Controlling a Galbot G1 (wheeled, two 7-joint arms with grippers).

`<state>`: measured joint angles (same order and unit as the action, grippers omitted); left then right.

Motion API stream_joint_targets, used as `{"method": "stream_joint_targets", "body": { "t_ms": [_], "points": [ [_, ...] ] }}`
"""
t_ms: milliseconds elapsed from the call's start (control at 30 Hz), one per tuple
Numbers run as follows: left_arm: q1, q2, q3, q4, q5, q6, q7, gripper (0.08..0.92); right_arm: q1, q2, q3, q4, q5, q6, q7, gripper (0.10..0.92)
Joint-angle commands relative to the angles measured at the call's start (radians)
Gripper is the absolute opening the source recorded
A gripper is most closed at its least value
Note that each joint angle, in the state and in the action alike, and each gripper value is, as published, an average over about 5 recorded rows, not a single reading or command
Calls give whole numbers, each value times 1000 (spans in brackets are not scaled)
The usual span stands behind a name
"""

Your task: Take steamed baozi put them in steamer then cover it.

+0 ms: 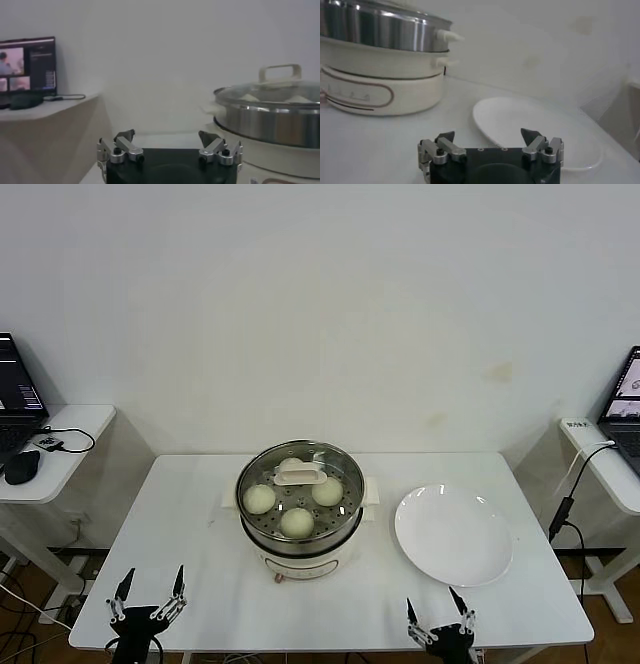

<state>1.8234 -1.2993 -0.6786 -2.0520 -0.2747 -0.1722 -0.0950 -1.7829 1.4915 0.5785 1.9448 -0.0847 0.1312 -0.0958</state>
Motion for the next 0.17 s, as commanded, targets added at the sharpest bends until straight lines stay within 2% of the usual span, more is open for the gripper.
{"method": "stream_joint_targets", "body": {
  "t_ms": [33,167],
  "points": [
    [10,-23,-4,12,-21,46,16,823,-13,5,-50,25,24,-24,26,823],
    [12,-27,4,14,-21,57,22,823,-11,8,-55,26,17,0,26,823]
  ]
}}
